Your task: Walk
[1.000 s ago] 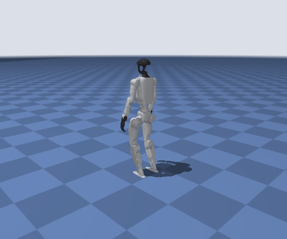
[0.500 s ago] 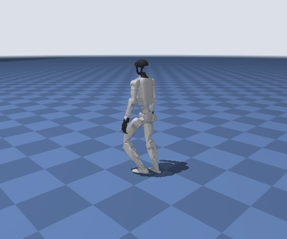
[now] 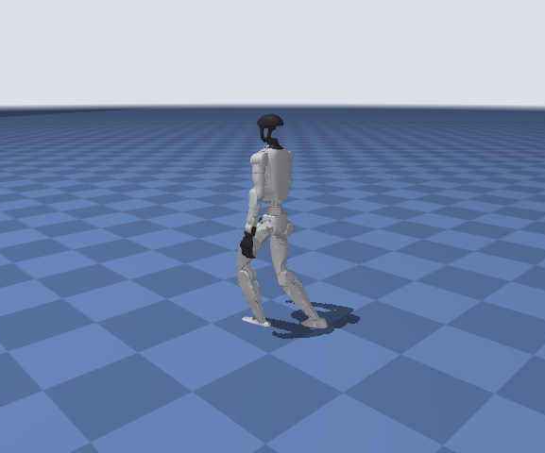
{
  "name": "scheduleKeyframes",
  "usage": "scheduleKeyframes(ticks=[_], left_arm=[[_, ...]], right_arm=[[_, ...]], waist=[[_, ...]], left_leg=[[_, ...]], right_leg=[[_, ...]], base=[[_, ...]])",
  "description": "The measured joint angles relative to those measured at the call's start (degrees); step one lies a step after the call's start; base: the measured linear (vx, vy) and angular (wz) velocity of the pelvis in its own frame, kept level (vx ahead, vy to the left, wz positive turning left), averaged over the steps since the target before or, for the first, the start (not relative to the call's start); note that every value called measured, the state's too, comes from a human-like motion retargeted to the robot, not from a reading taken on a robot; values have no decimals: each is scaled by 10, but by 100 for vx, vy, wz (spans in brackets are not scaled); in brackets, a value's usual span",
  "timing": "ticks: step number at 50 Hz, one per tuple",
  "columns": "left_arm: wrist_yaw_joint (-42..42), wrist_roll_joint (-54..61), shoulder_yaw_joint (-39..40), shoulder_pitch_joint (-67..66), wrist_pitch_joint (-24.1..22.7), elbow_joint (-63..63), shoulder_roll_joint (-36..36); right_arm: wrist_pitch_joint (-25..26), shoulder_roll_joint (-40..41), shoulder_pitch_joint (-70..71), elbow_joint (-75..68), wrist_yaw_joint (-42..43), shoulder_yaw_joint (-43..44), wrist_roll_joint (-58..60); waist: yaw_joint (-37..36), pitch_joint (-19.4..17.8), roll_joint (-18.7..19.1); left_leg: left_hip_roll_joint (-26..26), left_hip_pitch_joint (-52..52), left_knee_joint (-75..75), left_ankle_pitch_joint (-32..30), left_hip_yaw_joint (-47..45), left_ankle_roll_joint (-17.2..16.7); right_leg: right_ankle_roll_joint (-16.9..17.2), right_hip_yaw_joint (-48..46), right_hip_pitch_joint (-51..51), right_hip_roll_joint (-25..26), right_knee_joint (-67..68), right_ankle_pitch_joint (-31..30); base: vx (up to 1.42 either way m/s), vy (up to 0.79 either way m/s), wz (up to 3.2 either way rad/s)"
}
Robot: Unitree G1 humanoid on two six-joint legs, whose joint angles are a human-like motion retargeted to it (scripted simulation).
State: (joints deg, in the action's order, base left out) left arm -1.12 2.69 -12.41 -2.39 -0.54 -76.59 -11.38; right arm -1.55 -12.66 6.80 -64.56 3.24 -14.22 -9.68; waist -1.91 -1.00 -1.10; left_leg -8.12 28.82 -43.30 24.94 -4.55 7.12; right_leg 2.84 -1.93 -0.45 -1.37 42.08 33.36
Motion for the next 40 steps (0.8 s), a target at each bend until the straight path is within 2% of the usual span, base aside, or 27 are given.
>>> scheduleKeyframes(ticks=[5, 8, 13, 15, 17, 20, 23, 26, 29, 35, 37, 40], left_arm=[[0, -2, -2, 14, 3, -3, -3], [7, -9, -11, 36, 4, 5, -6], [26, -16, -33, 93, 5, 24, -9], [33, -11, -36, 129, 6, 30, -9], [40, -7, -41, 151, 3, 42, -6], [47, 6, -42, 201, -2, 61, -4], [49, 17, -44, 238, -12, 85, -2], [48, 26, -48, 264, -24, 110, 0], [45, 37, -51, 282, -33, 134, 2], [41, 54, -56, 258, -46, 161, 11], [40, 56, -60, 236, -48, 161, 15], [38, 49, -67, 200, -46, 155, 19]], right_arm=[[0, 0, -10, 16, -12, -6, -1], [-1, -1, -14, 23, -13, -9, 0], [-1, -1, -27, 26, -7, -10, -1], [1, -4, -31, 23, -6, -7, -4], [3, -2, -46, 18, -4, -4, -6], [10, -2, -57, 5, -4, 4, -9], [17, 0, -75, -14, -7, 12, -12], [22, 4, -97, -31, -10, 21, -16], [24, 5, -113, -48, -15, 30, -22], [17, 10, -139, -74, -3, 37, -39], [13, 9, -140, -80, 7, 35, -44], [9, 6, -127, -78, 22, 31, -47]], waist=[[22, 11, -58], [40, 14, -68], [76, 13, -61], [87, 11, -43], [102, 9, -42], [114, 3, -17], [121, 0, 0], [124, 0, 8], [118, 2, 26], [111, 7, 43], [104, 7, 60], [86, 9, 96]], left_leg=[[-78, -68, 88, -3, -21, 30], [-98, -99, 123, 2, -22, 40], [-104, -153, 167, 14, -12, 39], [-90, -180, 204, 13, -3, 33], [-91, -193, 199, 26, -1, 31], [-67, -225, 226, 35, 10, 26], [-47, -250, 230, 51, 16, 23], [-32, -265, 213, 73, 20, 21], [-6, -278, 185, 104, 27, 18], [34, -279, 24, 149, 39, 1], [69, -258, -72, 128, 35, -14], [145, -192, -248, 61, 32, -33]], right_leg=[[44, 15, 79, -90, 213, -95], [37, 11, 145, -130, 328, -129], [-10, -4, 256, -174, 409, -71], [-24, -15, 299, -165, 389, -54], [-26, -19, 328, -168, 357, -38], [-19, -34, 363, -132, 265, -48], [4, -35, 377, -91, 153, -75], [26, -22, 381, -55, 58, -98], [31, -19, 362, -17, -7, -124], [13, -25, 323, 22, 43, -136], [-1, -37, 300, 46, 45, -134], [-30, -61, 263, 96, 15, -125]], base=[[7, 6, 29], [5, 4, 24], [3, 3, 25], [2, 1, 27], [1, -1, 35], [2, -1, 25], [1, -2, 23], [1, -2, 13], [4, -2, 1], [4, -3, 6], [3, -5, -2], [0, -6, -3]])
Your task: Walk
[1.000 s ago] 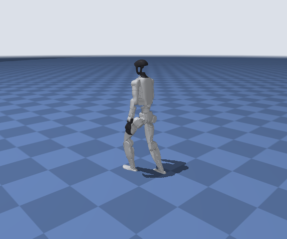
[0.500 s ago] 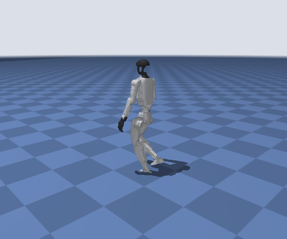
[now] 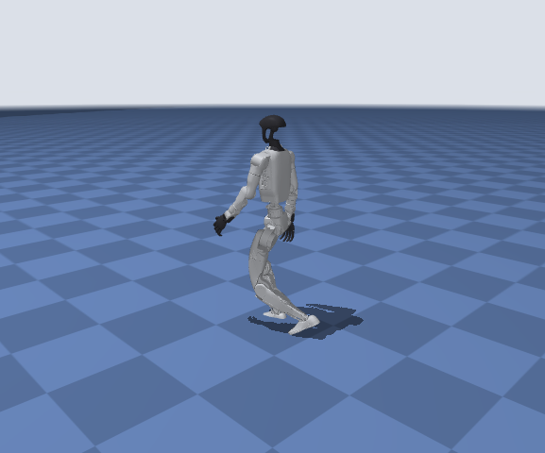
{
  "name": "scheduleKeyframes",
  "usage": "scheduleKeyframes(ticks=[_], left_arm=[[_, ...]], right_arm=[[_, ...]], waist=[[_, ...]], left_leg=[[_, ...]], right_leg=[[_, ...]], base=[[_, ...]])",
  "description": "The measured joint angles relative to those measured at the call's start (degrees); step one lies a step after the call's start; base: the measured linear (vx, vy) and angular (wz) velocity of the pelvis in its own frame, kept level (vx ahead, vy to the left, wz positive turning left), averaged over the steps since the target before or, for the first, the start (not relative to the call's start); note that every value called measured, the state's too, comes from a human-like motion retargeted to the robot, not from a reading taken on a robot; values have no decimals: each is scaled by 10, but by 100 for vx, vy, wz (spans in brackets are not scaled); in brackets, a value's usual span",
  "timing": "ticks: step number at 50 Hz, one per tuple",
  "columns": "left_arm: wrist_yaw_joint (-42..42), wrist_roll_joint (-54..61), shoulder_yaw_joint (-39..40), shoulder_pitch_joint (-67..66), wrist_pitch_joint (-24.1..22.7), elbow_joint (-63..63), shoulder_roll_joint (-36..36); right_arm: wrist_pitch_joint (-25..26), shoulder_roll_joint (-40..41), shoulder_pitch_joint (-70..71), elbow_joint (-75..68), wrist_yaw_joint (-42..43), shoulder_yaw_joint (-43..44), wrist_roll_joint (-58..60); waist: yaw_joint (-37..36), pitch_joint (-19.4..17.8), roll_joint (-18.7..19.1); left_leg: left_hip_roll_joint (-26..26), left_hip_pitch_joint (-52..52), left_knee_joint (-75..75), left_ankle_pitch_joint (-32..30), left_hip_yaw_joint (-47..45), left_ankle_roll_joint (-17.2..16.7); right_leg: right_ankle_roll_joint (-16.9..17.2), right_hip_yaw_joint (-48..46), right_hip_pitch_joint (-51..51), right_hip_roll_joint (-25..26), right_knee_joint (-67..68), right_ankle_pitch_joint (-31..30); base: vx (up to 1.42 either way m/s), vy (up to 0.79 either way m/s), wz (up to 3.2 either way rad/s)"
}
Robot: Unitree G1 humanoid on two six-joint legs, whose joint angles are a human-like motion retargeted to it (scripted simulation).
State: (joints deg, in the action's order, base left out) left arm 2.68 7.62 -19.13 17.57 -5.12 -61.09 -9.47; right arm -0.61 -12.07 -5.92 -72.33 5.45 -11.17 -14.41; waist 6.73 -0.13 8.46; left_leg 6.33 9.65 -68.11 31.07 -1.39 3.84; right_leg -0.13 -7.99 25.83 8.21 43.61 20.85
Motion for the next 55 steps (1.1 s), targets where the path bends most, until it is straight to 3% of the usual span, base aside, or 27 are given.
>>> scheduleKeyframes(ticks=[3, 8, 12, 19, 25, 27, 31, 33, 38, 42, 48, 55], left_arm=[[-1, -16, -8, -33, 10, -17, 2], [0, -46, -7, -92, 26, -69, 3], [-9, -57, 10, -149, 29, -113, 2], [-30, -63, 47, -245, 31, -156, 0], [-27, -65, 59, -275, 37, -175, 3], [-24, -64, 55, -269, 40, -178, 4], [-16, -60, 40, -224, 45, -169, 3], [-7, -60, 29, -190, 45, -156, 1], [21, -48, 11, -82, 43, -117, -2], [34, -21, 12, 2, 32, -80, 1], [38, 7, 11, 96, 1, -15, 0], [40, 19, 1, 95, -20, 26, 11]], right_arm=[[-3, -7, 27, 17, 15, -4, 7], [-12, -23, 91, 56, 40, -10, 24], [-25, -37, 141, 98, 54, -13, 26], [-43, -44, 196, 167, 65, -19, 30], [-41, -33, 185, 184, 63, -28, 39], [-37, -23, 169, 174, 52, -35, 41], [-27, -2, 143, 133, 18, -50, 41], [-21, 5, 133, 108, 5, -56, 45], [-9, 8, 95, 54, -8, -56, 51], [1, 5, 55, 30, -9, -40, 46], [11, 1, -2, 7, -7, -7, 27], [-2, 1, -39, -12, 10, 5, 0]], waist=[[-24, 0, 10], [-68, -10, -5], [-89, -16, -18], [-101, 2, -49], [-100, 14, -79], [-93, 15, -101], [-69, 24, -157], [-56, 27, -164], [-23, 24, -142], [2, 18, -114], [14, 19, -63], [9, 28, -34]], left_leg=[[47, 80, -127, -36, -5, 16], [46, 195, -160, 3, -17, 51], [14, 245, -39, 18, -33, 48], [-80, 257, 285, -30, -31, 11], [-130, 233, 260, -53, -37, 32], [-156, 215, 248, -47, -47, 48], [-228, 163, 306, -44, -67, 83], [-244, 133, 339, -39, -63, 91], [-244, 44, 420, -25, -35, 87], [-226, -24, 474, -14, -16, 78], [-167, -80, 479, 27, -5, 66], [-106, -72, 266, 95, 0, 42]], right_leg=[[-18, 0, -38, 27, -36, 17], [-17, 17, -120, 30, -100, 40], [-7, 30, -185, 21, -149, 50], [7, 41, -255, -19, -205, 60], [27, 60, -262, -59, -66, 97], [50, 65, -245, -88, 24, 71], [96, 81, -147, -174, 256, -43], [90, 84, -86, -203, 345, -74], [33, 69, 47, -240, 408, -2], [21, 45, 109, -224, 292, 34], [68, 50, 107, -118, -29, -16], [52, 52, 58, -53, -32, -36]], base=[[-1, -6, 3], [0, 0, -4], [0, 0, -28], [1, 1, -14], [0, 0, 0], [0, 0, 0], [-1, 4, 13], [0, 0, 0], [0, 0, 0], [0, 0, 0], [0, 0, 0], [0, -1, -1]])
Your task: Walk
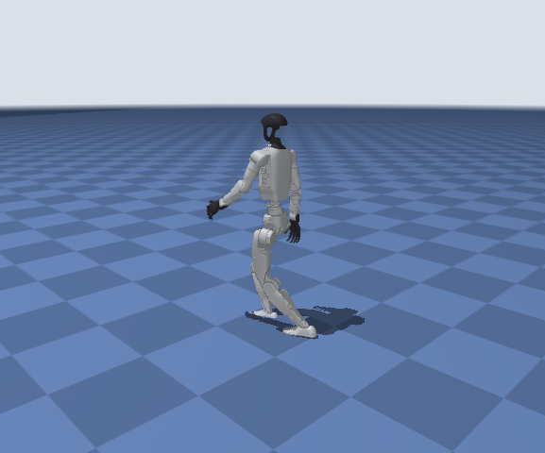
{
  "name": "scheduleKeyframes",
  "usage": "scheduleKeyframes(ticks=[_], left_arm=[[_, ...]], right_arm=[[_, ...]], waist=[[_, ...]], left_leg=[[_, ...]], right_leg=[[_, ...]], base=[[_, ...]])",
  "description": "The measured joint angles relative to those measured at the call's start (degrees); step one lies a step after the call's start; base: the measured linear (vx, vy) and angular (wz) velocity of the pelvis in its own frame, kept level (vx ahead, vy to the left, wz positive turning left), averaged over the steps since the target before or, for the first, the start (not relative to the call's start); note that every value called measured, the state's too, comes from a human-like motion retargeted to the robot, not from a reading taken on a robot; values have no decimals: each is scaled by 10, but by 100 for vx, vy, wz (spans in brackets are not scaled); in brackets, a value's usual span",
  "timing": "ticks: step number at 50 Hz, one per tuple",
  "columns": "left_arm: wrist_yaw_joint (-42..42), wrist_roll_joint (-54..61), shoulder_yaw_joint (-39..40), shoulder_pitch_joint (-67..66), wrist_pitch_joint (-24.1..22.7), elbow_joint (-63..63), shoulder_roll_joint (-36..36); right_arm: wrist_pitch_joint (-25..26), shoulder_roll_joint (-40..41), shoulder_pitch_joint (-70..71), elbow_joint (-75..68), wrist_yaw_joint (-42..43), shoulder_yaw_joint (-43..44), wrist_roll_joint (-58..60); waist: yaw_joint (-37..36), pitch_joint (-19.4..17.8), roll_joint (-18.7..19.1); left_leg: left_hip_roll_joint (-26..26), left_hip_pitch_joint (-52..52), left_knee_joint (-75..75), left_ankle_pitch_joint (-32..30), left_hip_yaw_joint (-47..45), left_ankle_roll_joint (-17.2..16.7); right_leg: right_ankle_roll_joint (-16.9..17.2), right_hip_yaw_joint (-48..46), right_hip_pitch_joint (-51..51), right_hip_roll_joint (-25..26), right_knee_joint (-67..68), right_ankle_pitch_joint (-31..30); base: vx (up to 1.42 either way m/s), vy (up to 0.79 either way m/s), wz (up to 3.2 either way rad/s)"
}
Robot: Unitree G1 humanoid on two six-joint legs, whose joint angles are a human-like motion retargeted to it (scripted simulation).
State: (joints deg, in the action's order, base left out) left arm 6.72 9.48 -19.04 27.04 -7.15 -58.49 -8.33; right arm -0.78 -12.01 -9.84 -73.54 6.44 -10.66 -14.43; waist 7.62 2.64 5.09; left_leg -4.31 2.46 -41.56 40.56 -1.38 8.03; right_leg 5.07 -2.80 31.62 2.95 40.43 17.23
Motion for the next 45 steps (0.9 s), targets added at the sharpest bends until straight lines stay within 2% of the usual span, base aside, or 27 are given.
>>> scheduleKeyframes(ticks=[2, 5, 7, 10, 15, 22, 25, 29, 32, 35, 37, 40, 45], left_arm=[[-3, -1, -7, -23, -1, -1, 6], [-11, -12, -20, -61, 7, -10, 14], [-17, -27, -30, -89, 16, -25, 17], [-25, -54, -38, -126, 31, -60, 16], [-34, -77, -26, -205, 44, -128, 6], [-60, -80, 22, -320, 48, -179, -11], [-63, -76, 39, -353, 50, -191, -13], [-63, -73, 51, -366, 55, -203, -15], [-60, -70, 49, -355, 60, -207, -14], [-52, -65, 40, -319, 64, -199, -14], [-43, -66, 29, -287, 65, -187, -15], [-27, -66, 11, -237, 62, -163, -15], [-8, -50, 2, -127, 56, -126, -11]], right_arm=[[-4, -2, 3, -4, 10, -3, -7], [-7, -4, 27, 0, 21, -11, -13], [-9, -7, 46, 12, 28, -18, -6], [-11, -14, 93, 32, 36, -25, 8], [-24, -29, 166, 85, 50, -35, 19], [-45, -38, 235, 165, 58, -43, 20], [-48, -35, 242, 184, 56, -45, 22], [-42, -24, 227, 186, 45, -52, 27], [-35, -9, 203, 169, 26, -61, 30], [-27, 6, 184, 136, -1, -70, 33], [-20, 12, 173, 111, -12, -75, 39], [-11, 18, 146, 79, -20, -81, 49], [-3, 7, 107, 45, -22, -70, 56]], waist=[[-6, -2, 19], [-23, -1, 56], [-40, -5, 59], [-66, -8, 49], [-102, -23, 24], [-121, -14, -15], [-127, -9, -19], [-123, -4, -50], [-113, -3, -83], [-96, 0, -128], [-83, 1, -137], [-59, -1, -137], [-30, -8, -99]], left_leg=[[44, 29, -118, -25, -8, -15], [131, 112, -313, -97, -10, -27], [162, 160, -396, -117, -14, -14], [172, 245, -454, -107, -11, 11], [135, 323, -348, -70, -30, 19], [35, 339, 3, -114, -33, -23], [16, 337, 24, -119, -24, -24], [-23, 308, -6, -136, -35, -2], [-64, 279, -14, -131, -50, 21], [-121, 237, 39, -134, -63, 44], [-138, 208, 69, -130, -58, 52], [-149, 166, 90, -115, -47, 53], [-129, 67, 191, -114, -17, 41]], right_leg=[[-19, -15, -23, 27, 7, 8], [-52, -39, -62, 78, -29, 19], [-65, -37, -87, 93, -38, 36], [-70, -29, -142, 99, -94, 43], [-58, -16, -232, 85, -150, 60], [-46, -4, -315, 42, -211, 76], [-44, -3, -323, 34, -165, 103], [-26, 5, -319, -6, -42, 127], [5, 8, -290, -55, 99, 92], [37, 17, -215, -127, 278, 7], [32, 19, -161, -157, 368, -25], [2, 15, -90, -195, 452, 3], [-36, -4, 13, -191, 399, 65]], base=[[0, -6, -9], [-2, -6, -8], [-2, -6, -3], [0, -2, 1], [0, 0, -25], [0, 1, -32], [0, 1, -15], [0, 0, 0], [0, 1, 6], [0, 0, 0], [0, 0, 0], [0, 0, 0], [0, 0, 0]])
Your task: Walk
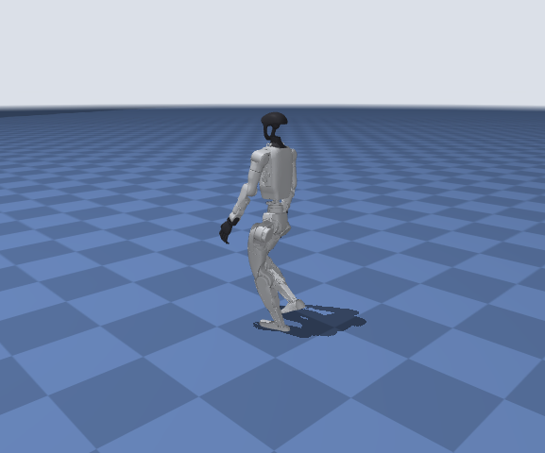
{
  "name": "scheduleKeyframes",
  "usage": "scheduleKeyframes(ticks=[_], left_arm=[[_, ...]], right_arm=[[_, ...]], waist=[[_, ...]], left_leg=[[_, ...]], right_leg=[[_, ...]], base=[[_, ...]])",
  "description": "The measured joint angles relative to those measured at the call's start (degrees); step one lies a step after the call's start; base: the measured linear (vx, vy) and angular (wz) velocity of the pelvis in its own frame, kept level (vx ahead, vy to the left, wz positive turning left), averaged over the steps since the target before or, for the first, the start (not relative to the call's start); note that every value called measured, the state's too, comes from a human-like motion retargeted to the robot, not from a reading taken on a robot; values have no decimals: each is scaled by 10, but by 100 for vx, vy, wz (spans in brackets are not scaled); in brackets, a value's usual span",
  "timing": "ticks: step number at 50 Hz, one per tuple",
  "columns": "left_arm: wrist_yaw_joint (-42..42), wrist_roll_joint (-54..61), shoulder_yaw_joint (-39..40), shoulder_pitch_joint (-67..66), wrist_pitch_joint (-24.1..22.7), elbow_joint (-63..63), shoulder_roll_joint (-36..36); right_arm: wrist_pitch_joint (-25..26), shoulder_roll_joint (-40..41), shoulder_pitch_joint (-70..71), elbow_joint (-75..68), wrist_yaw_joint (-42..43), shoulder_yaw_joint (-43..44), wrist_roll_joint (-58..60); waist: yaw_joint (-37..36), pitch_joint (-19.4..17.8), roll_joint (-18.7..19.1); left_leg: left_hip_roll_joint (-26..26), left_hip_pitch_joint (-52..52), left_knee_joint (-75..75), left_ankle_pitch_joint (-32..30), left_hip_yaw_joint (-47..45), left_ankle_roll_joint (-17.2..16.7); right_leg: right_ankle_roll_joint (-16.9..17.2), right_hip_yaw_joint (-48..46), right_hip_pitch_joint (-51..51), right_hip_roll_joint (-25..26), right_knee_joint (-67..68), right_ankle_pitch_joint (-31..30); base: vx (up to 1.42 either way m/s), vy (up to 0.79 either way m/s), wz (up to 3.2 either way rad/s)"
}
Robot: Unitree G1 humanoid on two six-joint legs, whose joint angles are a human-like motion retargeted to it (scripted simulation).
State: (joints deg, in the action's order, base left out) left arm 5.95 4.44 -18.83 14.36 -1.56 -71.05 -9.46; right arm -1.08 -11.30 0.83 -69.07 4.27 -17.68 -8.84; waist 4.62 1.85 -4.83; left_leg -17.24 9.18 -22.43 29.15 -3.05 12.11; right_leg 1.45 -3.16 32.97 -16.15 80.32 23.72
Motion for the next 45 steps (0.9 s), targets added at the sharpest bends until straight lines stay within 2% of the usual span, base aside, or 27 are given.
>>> scheduleKeyframes(ticks=[3, 8, 12, 15, 18, 20, 23, 25, 27, 30, 34, 38, 42, 45], left_arm=[[7, 12, 0, 53, -11, 28, 3], [7, 26, -7, 123, -34, 76, 5], [8, 27, -15, 145, -47, 102, 9], [4, 29, -22, 143, -54, 110, 16], [-3, 27, -30, 121, -57, 106, 26], [-9, 23, -39, 100, -56, 98, 32], [-16, 10, -55, 63, -49, 83, 37], [-22, -4, -62, 44, -40, 72, 38], [-24, -18, -69, 19, -32, 57, 37], [-25, -37, -69, -17, -19, 31, 32], [-28, -45, -47, -65, -13, -8, 22], [-41, -41, -16, -124, -14, -40, 14], [-53, -39, 12, -177, -15, -56, 7], [-57, -35, 25, -203, -15, -61, 7]], right_arm=[[6, -4, -28, -10, 1, 11, -2], [15, -9, -69, -23, 3, 33, -13], [13, -10, -94, -31, 4, 41, -21], [8, -10, -103, -36, 7, 45, -32], [1, -11, -108, -42, 18, 44, -43], [-4, -12, -105, -42, 27, 41, -49], [-7, -14, -91, -33, 38, 33, -54], [-7, -19, -69, -22, 43, 29, -52], [-10, -22, -49, -7, 49, 22, -45], [-14, -29, -9, 15, 57, 15, -32], [-22, -41, 52, 50, 66, 14, -26], [-36, -48, 97, 91, 72, 14, -32], [-45, -46, 125, 123, 75, 18, -35], [-47, -41, 130, 136, 74, 20, -38]], waist=[[16, -5, 20], [23, -3, 60], [24, 4, 65], [21, 9, 80], [17, 12, 102], [12, 13, 121], [-2, 13, 148], [-14, 17, 166], [-32, 11, 166], [-58, 3, 158], [-79, -9, 131], [-91, -11, 114], [-92, 4, 94], [-93, 9, 96]], left_leg=[[16, -44, 32, 10, 10, -5], [64, -89, 49, 41, 15, -10], [78, -97, -5, 94, 15, -10], [102, -97, -76, 132, 19, -16], [144, -81, -190, 140, 15, -32], [183, -55, -290, 121, 8, -46], [256, 10, -466, 52, -1, -57], [303, 76, -568, 19, 7, -50], [323, 120, -631, 21, 6, -34], [329, 188, -664, 49, 6, -9], [287, 245, -568, 72, -13, 0], [240, 260, -377, 67, -35, -24], [184, 251, -155, 20, -43, -59], [175, 251, -112, 5, -38, -73]], right_leg=[[9, -11, 29, 28, -116, 6], [51, -1, 28, 119, -385, -40], [63, 21, 22, 150, -447, -53], [57, 19, 1, 176, -442, -75], [43, 6, -27, 207, -427, -86], [30, -7, -47, 231, -426, -86], [3, -27, -79, 269, -443, -71], [-13, -34, -110, 297, -498, -77], [-21, -30, -134, 308, -505, -62], [-24, -22, -177, 313, -533, -49], [-16, -10, -247, 292, -593, -41], [-8, -6, -301, 272, -644, -40], [-3, -15, -326, 243, -684, -43], [-4, -23, -329, 240, -665, -30]], base=[[0, 0, 0], [0, 0, 0], [0, 0, 0], [0, 0, 0], [0, 0, 0], [0, -3, -4], [-2, -6, -3], [-3, -7, 5], [-2, -6, 3], [-1, -2, 2], [0, 0, -6], [-1, 1, -25], [0, 0, 0], [0, 0, 0]])
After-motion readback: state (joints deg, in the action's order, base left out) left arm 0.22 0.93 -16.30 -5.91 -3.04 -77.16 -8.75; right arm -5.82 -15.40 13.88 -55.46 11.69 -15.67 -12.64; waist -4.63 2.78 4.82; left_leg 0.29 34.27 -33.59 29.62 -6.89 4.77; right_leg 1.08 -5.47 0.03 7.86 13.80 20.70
